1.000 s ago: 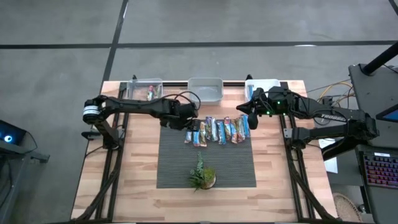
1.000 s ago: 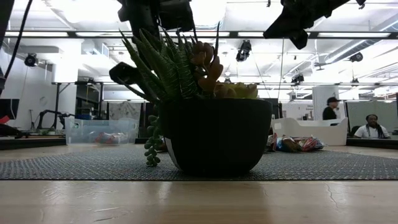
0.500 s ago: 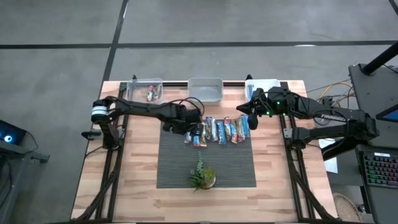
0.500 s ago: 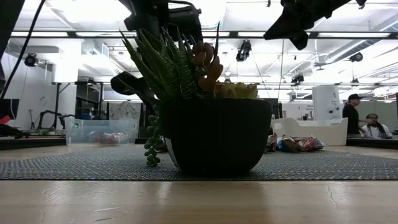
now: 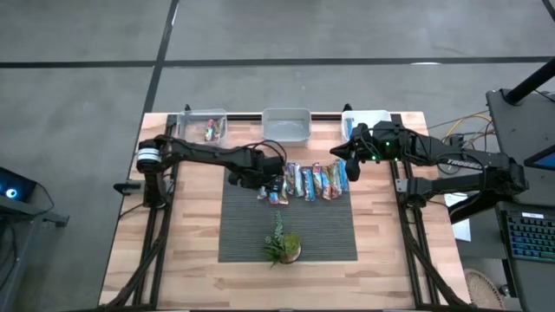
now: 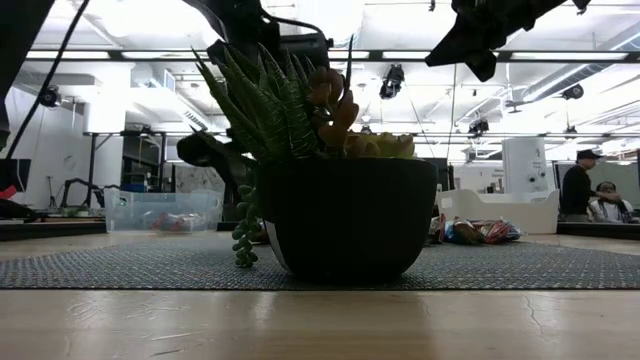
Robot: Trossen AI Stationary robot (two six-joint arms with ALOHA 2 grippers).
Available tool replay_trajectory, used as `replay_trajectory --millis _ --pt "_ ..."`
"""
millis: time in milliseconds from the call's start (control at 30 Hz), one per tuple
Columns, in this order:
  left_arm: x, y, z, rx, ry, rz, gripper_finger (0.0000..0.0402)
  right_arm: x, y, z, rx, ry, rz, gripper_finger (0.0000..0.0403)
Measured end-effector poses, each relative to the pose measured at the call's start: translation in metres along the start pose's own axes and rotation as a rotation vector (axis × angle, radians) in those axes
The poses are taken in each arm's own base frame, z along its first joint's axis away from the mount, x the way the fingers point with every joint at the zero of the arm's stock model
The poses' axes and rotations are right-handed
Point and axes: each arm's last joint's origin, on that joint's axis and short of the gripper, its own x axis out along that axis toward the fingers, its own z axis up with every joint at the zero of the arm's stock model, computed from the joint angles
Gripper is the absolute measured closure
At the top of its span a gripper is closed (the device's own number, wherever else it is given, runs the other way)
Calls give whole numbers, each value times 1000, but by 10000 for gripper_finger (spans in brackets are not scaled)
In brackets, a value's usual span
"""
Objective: Pick and place Granola Bars by type
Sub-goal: Put the yellow granola bar into the white bin
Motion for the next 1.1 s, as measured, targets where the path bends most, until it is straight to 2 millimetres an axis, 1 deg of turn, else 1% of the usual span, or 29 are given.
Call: replay_trajectory --millis 233,467,700,867,967,1100 --pt "11 -2 1 2 -3 25 198 0 0 0 2 3 -1 394" --pt "17 -3 2 10 -12 42 198 0 0 0 2 4 -1 394" --pt "30 -6 3 34 5 67 198 0 0 0 2 4 -1 394" --pt "32 -8 3 39 28 73 198 0 0 0 2 4 0 394" --pt "32 -8 3 42 29 74 205 0 0 -1 2 5 -1 394" --pt "32 -6 3 48 37 87 227 0 0 -1 2 4 -1 394"
